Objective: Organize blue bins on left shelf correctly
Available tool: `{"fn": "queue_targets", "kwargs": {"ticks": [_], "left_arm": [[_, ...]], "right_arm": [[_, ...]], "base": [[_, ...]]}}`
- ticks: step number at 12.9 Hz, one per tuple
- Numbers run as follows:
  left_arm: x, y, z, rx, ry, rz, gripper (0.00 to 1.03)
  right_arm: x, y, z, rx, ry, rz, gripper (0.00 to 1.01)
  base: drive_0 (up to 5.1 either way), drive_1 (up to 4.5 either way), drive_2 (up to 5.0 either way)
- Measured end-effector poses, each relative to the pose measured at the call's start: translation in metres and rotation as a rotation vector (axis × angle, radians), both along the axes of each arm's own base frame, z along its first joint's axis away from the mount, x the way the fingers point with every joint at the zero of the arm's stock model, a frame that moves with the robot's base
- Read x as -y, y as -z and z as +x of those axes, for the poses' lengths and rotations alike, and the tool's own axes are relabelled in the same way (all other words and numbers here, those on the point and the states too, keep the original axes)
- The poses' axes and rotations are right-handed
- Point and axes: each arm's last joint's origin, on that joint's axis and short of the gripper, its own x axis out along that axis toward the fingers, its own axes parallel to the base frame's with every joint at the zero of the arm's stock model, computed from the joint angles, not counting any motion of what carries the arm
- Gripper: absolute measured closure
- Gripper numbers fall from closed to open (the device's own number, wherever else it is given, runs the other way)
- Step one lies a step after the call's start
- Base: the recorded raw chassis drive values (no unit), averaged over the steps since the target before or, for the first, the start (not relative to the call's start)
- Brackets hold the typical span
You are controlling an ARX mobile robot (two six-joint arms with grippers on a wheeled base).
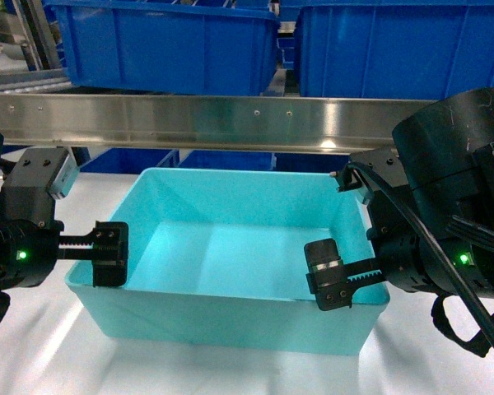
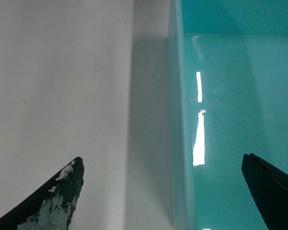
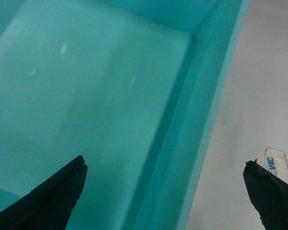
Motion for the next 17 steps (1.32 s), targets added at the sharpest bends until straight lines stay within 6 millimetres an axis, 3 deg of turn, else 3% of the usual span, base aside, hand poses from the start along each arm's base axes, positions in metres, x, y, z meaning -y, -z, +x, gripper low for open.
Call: {"fn": "queue_targets", "kwargs": {"ticks": [4, 5, 6, 9, 10, 11, 14, 17], "left_arm": [[-0.001, 0.007, 0.004, -0.007, -0.018, 0.013, 0.05], [-0.001, 0.008, 0.004, -0.007, -0.018, 0.015, 0.10], [-0.001, 0.008, 0.004, -0.006, -0.019, 0.015, 0.21], [-0.001, 0.008, 0.004, -0.007, -0.016, 0.012, 0.68], [0.000, 0.008, 0.004, -0.007, -0.008, 0.008, 0.88], [0.002, 0.008, 0.003, -0.009, 0.004, -0.005, 1.02], [0.007, 0.002, -0.002, -0.003, 0.013, -0.014, 1.01], [0.014, -0.039, -0.007, 0.092, 0.031, -0.032, 1.01]], "right_arm": [[0.000, 0.005, 0.005, 0.027, 0.049, -0.017, 0.03], [0.000, 0.005, 0.005, 0.027, 0.049, -0.016, 0.04], [0.000, 0.005, 0.005, 0.027, 0.049, -0.017, 0.14], [0.000, 0.005, 0.005, 0.024, 0.049, -0.018, 0.64], [0.000, 0.005, 0.005, 0.023, 0.047, -0.014, 0.84], [-0.001, 0.005, 0.005, 0.024, 0.073, 0.007, 0.97], [0.007, -0.003, -0.005, 0.041, 0.105, 0.070, 0.99], [0.014, -0.046, -0.017, 0.135, 0.096, 0.120, 0.99]], "base": [[0.0, 0.00, 0.0], [0.0, 0.00, 0.0], [0.0, 0.00, 0.0], [0.0, 0.00, 0.0], [0.0, 0.00, 0.0], [0.0, 0.00, 0.0], [0.0, 0.00, 0.0], [0.0, 0.00, 0.0]]}}
